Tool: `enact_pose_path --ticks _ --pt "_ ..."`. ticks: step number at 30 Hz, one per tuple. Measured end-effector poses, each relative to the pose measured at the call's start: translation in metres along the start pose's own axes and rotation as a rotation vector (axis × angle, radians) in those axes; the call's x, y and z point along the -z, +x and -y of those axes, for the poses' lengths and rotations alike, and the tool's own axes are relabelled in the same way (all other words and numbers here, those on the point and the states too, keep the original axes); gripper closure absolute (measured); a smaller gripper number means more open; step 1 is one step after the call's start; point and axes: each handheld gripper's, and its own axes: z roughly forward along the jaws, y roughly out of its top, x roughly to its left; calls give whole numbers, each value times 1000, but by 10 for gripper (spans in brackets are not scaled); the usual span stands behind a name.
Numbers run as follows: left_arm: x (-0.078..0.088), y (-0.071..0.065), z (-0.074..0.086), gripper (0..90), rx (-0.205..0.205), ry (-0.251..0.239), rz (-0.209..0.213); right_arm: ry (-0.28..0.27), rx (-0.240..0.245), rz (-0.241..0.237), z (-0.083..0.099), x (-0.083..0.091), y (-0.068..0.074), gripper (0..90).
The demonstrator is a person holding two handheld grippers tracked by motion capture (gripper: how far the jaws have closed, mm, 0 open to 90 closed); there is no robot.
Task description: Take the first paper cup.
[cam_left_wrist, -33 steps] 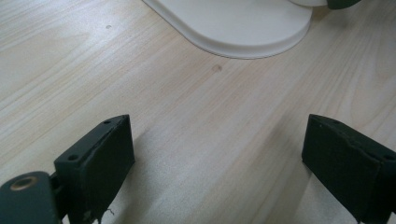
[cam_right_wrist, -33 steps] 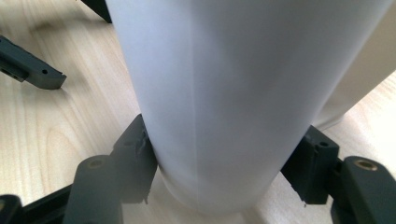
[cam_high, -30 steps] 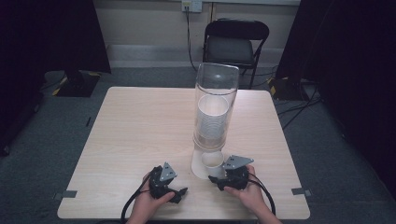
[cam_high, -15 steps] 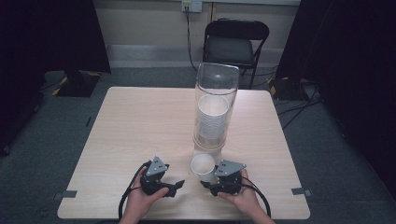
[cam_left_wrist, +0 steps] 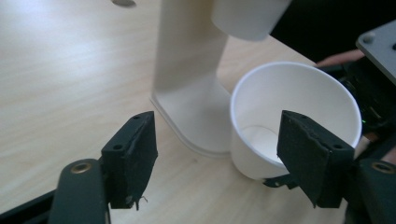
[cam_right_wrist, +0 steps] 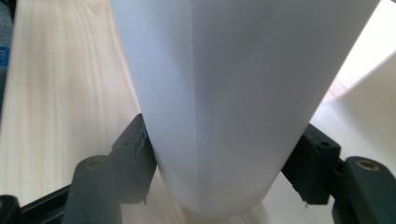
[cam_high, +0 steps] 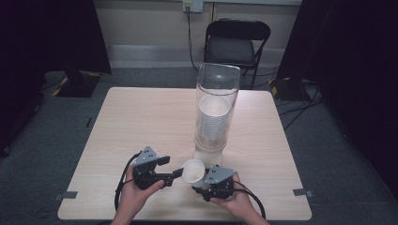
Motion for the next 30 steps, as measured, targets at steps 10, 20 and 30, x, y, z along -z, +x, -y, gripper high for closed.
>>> enact_pose_path --ticks 10,20,30 --pt "-8 -2 6 476 46 82 10 -25 51 -43 -8 -9 12 338" --pt "-4 9 11 858 130 155 -22 -15 37 -49 -9 -15 18 266" --pt "20 37 12 869 198 136 -162 -13 -33 -17 -1 -9 6 217"
